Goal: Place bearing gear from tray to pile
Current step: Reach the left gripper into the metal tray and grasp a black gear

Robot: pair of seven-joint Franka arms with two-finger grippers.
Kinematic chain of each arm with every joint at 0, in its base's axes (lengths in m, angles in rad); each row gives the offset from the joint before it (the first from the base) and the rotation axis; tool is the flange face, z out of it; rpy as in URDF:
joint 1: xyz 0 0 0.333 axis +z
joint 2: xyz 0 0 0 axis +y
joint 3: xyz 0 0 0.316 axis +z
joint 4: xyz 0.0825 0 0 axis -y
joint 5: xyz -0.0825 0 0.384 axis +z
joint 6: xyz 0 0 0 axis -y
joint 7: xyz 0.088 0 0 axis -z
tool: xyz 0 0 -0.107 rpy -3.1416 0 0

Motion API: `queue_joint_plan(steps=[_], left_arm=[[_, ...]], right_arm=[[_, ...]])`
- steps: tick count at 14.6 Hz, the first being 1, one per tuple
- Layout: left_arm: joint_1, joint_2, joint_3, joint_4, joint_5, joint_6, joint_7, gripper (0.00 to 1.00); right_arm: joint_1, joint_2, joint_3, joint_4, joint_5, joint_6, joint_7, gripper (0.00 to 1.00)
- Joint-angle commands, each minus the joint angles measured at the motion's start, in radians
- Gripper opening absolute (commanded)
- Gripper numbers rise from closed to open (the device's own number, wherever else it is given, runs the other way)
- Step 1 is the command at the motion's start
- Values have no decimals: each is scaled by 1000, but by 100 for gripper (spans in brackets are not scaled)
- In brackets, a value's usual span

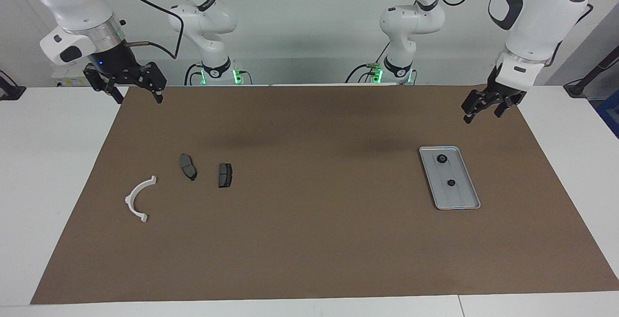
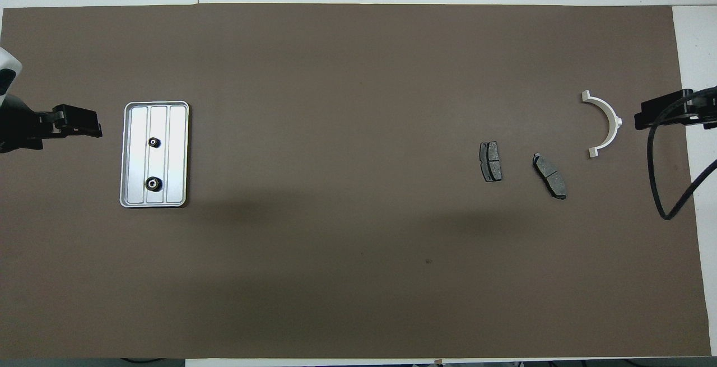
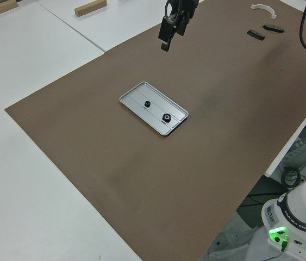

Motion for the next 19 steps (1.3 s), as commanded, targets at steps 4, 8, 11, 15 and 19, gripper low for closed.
queue_joint_plan(steps=[4,8,11,15,19], left_arm=[[17,30,-1,-219,6,225,51,100],[32,27,-1,-351,6,363,72,74],[60,53,-1,-394,4,410,59,71],[38,105,-3,-407,4,478,-21,69],[29,154,-3,-407,6,506,-18,62]], right_arm=[[-17,-17,11,-34,-10,18,-23,100],[-19,-5,12,-37,-12,13,-78,100],[-17,-10,15,-68,-16,31,-93,100],[-19,-11,15,-87,-15,58,-98,100],[-28,-5,14,-96,-15,100,-104,100]])
